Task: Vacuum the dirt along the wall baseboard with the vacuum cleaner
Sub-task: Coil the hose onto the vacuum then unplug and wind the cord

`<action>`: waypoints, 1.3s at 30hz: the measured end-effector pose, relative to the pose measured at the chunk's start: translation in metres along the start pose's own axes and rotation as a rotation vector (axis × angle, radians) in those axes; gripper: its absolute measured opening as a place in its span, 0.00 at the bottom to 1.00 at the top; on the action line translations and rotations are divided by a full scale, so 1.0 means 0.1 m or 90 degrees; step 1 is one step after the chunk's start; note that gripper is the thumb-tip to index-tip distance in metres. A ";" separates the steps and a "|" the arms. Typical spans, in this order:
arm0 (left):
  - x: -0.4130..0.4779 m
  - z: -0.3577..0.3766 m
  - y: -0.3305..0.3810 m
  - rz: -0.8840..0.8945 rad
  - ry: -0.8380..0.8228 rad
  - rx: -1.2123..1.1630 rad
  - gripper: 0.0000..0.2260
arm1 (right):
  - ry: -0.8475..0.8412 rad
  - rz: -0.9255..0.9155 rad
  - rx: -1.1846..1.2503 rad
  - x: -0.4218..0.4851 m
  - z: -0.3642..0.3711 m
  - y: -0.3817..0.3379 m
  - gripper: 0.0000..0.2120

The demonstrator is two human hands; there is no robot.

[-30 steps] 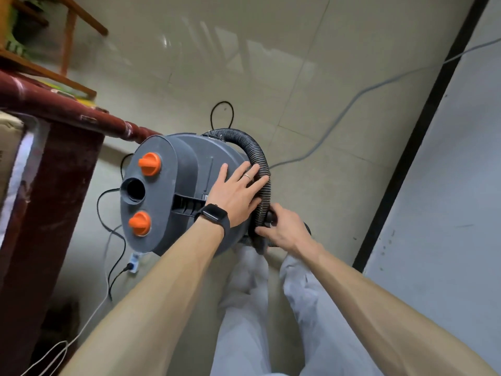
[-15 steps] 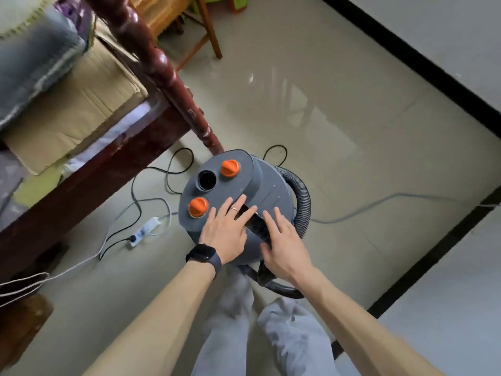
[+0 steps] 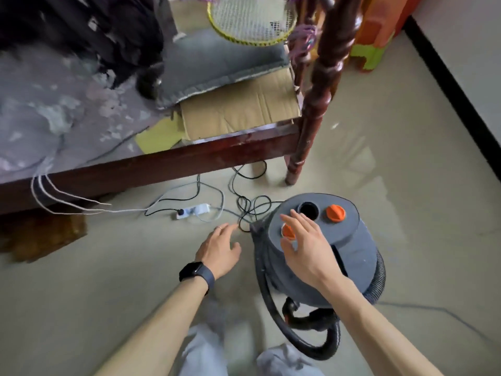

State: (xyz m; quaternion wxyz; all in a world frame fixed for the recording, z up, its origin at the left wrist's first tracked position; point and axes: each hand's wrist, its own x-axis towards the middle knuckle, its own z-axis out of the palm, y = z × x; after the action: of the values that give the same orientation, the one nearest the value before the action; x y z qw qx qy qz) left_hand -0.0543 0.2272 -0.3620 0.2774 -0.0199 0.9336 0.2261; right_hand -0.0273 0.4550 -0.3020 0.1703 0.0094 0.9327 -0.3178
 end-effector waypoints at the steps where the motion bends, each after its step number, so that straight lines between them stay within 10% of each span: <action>1: 0.06 -0.08 -0.17 -0.015 -0.011 0.004 0.23 | -0.005 -0.004 -0.005 0.08 0.07 -0.14 0.25; 19: 1.25 -1.56 -3.36 -0.040 -0.131 0.082 0.24 | -0.243 0.172 -0.024 2.02 2.78 -2.37 0.23; 39: 3.77 0.63 -5.14 0.050 -0.050 0.263 0.24 | -0.279 0.043 -0.273 4.38 6.09 -0.57 0.30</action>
State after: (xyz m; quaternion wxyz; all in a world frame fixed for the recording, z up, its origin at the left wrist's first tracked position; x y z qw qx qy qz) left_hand -0.2576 -0.1733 -0.8193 0.3024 0.0824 0.9487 0.0411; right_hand -0.2569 0.0065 -0.8610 0.3758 -0.0645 0.9188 -0.1022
